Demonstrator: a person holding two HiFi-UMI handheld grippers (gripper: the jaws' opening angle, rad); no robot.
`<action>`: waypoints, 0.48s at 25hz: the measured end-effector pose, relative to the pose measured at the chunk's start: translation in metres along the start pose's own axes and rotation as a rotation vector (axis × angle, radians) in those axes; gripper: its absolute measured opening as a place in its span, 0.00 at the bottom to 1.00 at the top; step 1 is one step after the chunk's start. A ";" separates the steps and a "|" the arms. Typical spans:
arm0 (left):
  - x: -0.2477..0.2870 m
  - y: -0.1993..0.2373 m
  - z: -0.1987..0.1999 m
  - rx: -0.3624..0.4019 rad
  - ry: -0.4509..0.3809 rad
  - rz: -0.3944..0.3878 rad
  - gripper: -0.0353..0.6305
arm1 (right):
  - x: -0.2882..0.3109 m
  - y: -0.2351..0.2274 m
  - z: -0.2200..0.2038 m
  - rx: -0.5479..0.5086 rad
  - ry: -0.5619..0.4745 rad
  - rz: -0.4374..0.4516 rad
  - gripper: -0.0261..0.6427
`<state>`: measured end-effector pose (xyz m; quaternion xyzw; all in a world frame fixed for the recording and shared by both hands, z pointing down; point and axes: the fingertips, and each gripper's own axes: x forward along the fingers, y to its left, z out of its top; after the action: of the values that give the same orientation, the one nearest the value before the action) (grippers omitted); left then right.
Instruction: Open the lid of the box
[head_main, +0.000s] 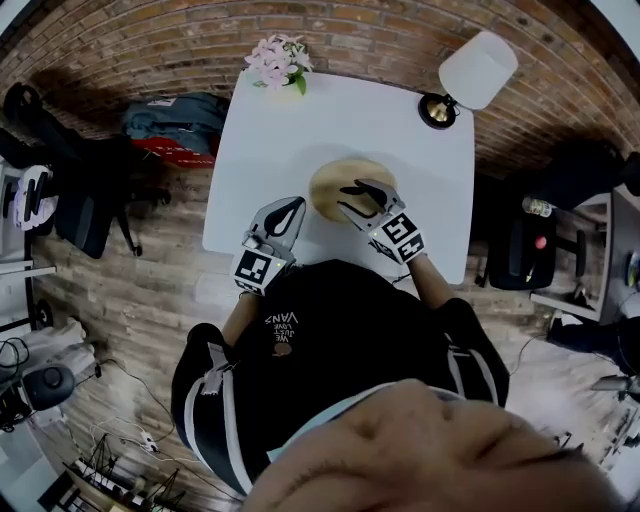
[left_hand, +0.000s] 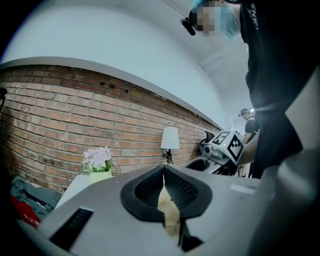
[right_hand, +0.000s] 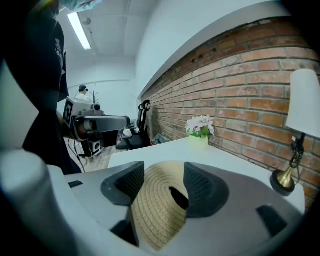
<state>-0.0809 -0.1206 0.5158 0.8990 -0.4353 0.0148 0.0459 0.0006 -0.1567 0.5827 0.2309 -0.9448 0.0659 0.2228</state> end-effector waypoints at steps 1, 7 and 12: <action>-0.001 0.002 -0.001 -0.004 -0.001 -0.002 0.07 | 0.003 0.000 -0.003 -0.026 0.031 0.015 0.38; -0.005 0.013 -0.008 -0.015 0.005 -0.006 0.07 | 0.018 0.009 -0.012 -0.167 0.188 0.121 0.46; -0.007 0.015 -0.015 -0.033 0.012 0.003 0.07 | 0.021 0.017 -0.026 -0.224 0.318 0.222 0.52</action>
<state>-0.0970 -0.1230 0.5318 0.8973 -0.4367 0.0128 0.0632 -0.0137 -0.1445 0.6154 0.0859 -0.9188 0.0202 0.3848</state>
